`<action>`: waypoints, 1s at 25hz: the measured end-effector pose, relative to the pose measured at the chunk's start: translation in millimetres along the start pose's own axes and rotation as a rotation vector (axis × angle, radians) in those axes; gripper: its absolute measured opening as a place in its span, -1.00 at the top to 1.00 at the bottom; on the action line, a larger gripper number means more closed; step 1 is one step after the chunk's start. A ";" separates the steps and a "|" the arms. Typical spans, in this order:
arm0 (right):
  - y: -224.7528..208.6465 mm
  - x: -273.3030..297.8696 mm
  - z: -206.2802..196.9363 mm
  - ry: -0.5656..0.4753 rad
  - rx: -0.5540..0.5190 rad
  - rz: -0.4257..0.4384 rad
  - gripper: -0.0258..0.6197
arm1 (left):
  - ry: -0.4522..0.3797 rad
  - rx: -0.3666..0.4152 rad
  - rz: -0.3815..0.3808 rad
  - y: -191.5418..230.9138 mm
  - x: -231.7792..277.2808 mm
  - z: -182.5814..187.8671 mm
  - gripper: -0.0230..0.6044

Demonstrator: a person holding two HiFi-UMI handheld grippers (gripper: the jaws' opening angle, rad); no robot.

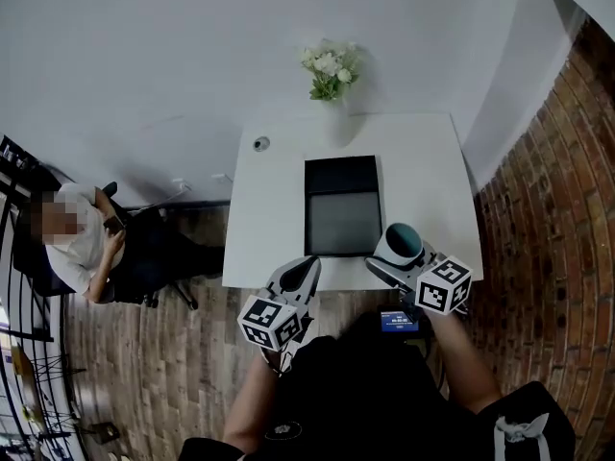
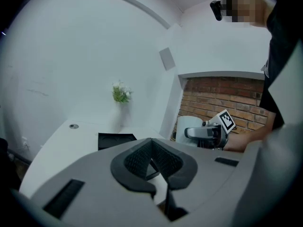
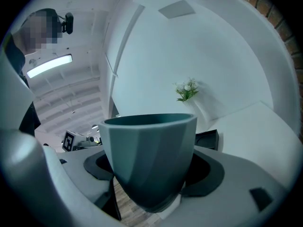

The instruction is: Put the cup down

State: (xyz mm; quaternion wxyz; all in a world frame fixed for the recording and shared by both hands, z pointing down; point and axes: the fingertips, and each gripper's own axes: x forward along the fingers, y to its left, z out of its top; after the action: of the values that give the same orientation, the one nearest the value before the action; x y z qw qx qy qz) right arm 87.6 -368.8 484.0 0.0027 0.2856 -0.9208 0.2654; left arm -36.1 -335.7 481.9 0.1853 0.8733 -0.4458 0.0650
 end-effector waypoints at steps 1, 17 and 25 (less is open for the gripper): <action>0.0 1.6 -0.4 0.002 0.001 0.001 -0.31 | 0.004 -0.002 0.000 1.6 0.3 -1.6 0.91; 2.7 21.0 8.8 -0.017 -0.004 -0.076 -0.31 | 0.021 -0.006 -0.090 25.4 9.0 4.3 0.91; 4.3 30.5 14.3 -0.025 -0.011 -0.106 -0.31 | 0.014 -0.015 -0.108 39.0 5.8 5.6 0.91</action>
State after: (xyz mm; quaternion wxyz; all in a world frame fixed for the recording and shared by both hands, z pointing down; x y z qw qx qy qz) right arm 61.9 -388.8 474.3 0.0070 0.3372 -0.9059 0.2561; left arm -64.3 -363.0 488.7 0.1982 0.8942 -0.3973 0.0576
